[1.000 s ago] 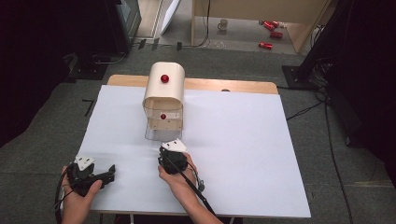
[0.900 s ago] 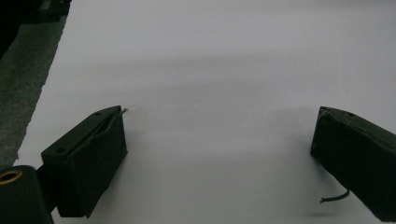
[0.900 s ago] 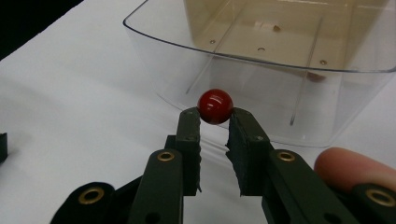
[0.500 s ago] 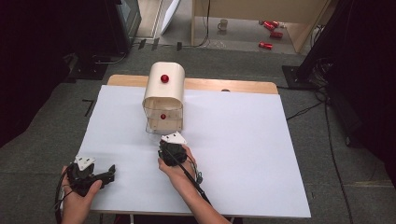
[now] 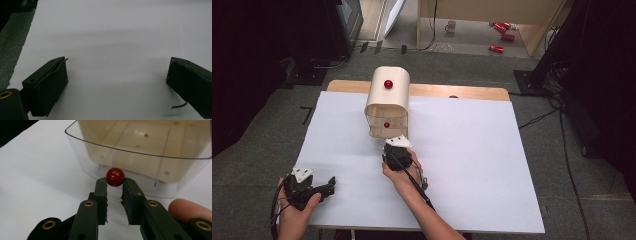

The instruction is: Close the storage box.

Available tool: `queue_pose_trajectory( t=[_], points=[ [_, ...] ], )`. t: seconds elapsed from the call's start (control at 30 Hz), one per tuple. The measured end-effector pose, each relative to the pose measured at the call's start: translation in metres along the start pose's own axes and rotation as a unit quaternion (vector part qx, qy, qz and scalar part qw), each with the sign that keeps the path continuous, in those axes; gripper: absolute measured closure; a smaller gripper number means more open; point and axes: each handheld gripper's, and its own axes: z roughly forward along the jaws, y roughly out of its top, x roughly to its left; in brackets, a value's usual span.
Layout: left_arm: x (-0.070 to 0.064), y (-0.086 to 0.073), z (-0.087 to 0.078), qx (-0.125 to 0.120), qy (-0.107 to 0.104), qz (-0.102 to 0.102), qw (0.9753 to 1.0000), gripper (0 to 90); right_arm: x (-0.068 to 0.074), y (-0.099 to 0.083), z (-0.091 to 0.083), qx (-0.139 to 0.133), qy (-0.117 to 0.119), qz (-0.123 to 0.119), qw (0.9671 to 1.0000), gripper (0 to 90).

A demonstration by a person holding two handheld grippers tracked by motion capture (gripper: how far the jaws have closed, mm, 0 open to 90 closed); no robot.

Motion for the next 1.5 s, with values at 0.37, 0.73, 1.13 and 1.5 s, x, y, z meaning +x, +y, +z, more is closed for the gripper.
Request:
queue_pose_trajectory(
  t=[0.37, 0.73, 1.13, 1.5],
  points=[
    [0.0, 0.0, 0.0, 0.001, 0.0, 0.001, 1.0, 3.8, -0.004, 0.008, 0.009, 0.0, -0.007, 0.0, 1.0, 75.6],
    [0.0, 0.0, 0.0, 0.001, 0.0, 0.0, 1.0, 3.8, -0.007, 0.013, 0.014, 0.003, -0.009, -0.004, 0.9999, 75.5],
    [0.0, 0.0, 0.0, 0.001, 0.0, 0.001, 1.0, 3.8, -0.006, 0.013, -0.001, 0.021, 0.031, -0.029, 0.9988, 27.8],
    [0.0, 0.0, 0.0, 0.0, 0.0, -0.001, 1.0, 3.7, -0.033, 0.006, -0.041, 0.019, 0.032, -0.05, 0.9981, 9.6]
  ],
)
